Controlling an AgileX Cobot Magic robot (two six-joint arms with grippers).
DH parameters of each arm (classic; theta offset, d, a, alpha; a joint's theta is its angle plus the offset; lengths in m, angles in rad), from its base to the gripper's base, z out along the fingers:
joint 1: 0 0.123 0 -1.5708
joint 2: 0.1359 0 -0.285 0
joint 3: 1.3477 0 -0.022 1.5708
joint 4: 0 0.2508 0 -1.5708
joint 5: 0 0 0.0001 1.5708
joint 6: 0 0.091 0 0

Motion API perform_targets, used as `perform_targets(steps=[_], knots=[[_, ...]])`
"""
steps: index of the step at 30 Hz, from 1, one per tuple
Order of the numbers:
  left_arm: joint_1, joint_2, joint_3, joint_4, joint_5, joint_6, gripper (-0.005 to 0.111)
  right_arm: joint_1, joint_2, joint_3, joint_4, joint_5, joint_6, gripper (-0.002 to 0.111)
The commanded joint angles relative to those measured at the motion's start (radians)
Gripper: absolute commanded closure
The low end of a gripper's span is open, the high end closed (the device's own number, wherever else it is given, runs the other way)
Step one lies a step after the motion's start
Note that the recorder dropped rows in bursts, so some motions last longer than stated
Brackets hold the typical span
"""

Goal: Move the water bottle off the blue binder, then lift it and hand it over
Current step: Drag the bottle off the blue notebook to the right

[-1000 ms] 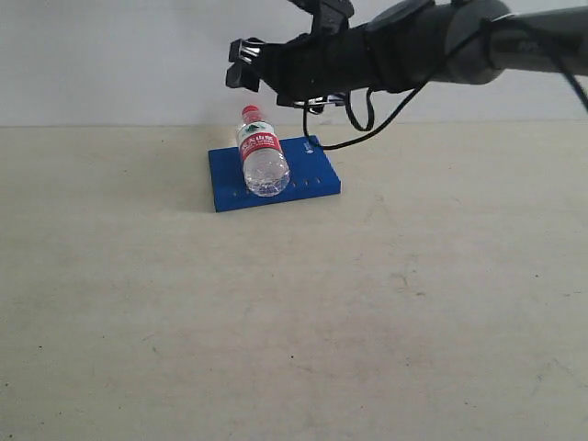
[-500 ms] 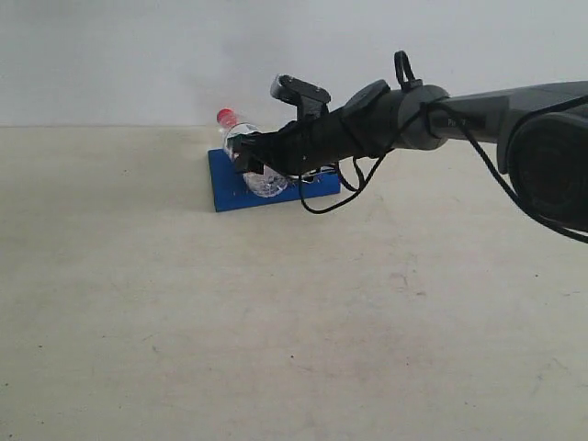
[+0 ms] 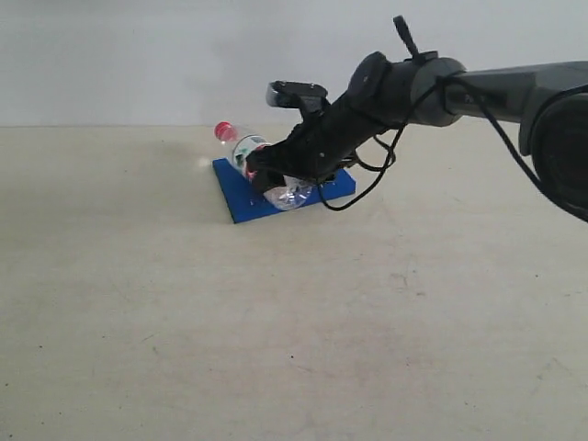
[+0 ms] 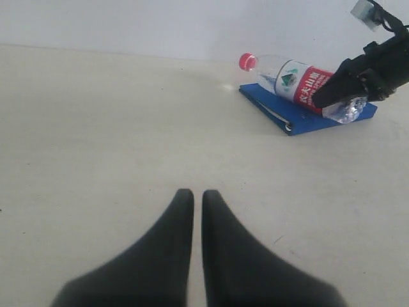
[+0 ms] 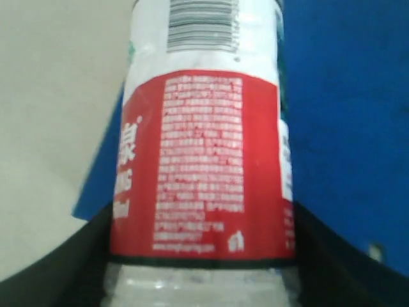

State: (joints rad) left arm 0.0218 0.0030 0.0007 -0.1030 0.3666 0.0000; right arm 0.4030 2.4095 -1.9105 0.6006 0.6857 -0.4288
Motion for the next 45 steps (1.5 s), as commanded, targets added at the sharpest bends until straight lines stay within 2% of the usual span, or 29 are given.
perform_targets(steps=[1,6,7,9,16,27,31,33,35,39,41,43,45], knots=[[-0.009,-0.003,-0.001,-0.005,-0.003,0.0,0.102,-0.106,-0.02,0.014,-0.225,0.159,0.08,0.108],[-0.009,-0.003,-0.001,-0.005,-0.003,0.0,0.102,-0.191,-0.075,0.014,-0.359,0.524,-0.017,0.108],[-0.009,-0.003,-0.001,-0.005,-0.003,0.0,0.102,-0.203,-0.084,0.014,-0.385,0.535,-0.036,0.108],[-0.009,-0.003,-0.001,-0.005,-0.003,0.0,0.102,-0.221,-0.117,0.065,-0.445,0.535,-0.009,0.108],[-0.009,-0.003,-0.001,-0.005,-0.006,0.0,0.102,-0.235,-0.142,0.22,-0.472,0.535,-0.022,0.108],[-0.009,-0.003,-0.001,-0.005,-0.006,0.0,0.102,-0.235,-0.144,0.232,-0.472,0.535,-0.065,0.108],[-0.009,-0.003,-0.001,-0.005,-0.006,0.0,0.102,-0.235,-0.144,0.232,-0.457,0.463,-0.123,0.108],[-0.009,-0.003,-0.001,-0.005,-0.006,0.0,0.102,-0.235,-0.144,0.232,-0.432,0.429,-0.149,0.102],[-0.009,-0.003,-0.001,-0.005,-0.006,0.0,0.102,-0.235,-0.144,0.232,-0.39,0.397,-0.173,0.087],[-0.009,-0.003,-0.001,-0.005,-0.006,0.0,0.102,-0.233,-0.144,0.232,-0.345,0.321,-0.18,0.035],[-0.009,-0.003,-0.001,-0.005,-0.006,0.0,0.102,-0.233,-0.144,0.232,-0.345,0.304,-0.158,0.02],[-0.009,-0.003,-0.001,-0.005,-0.006,0.0,0.102,-0.233,-0.144,0.232,-0.345,0.324,-0.145,0.016],[-0.009,-0.003,-0.001,-0.005,-0.006,0.0,0.102,-0.233,-0.149,0.232,-0.345,0.369,-0.145,0.017]])
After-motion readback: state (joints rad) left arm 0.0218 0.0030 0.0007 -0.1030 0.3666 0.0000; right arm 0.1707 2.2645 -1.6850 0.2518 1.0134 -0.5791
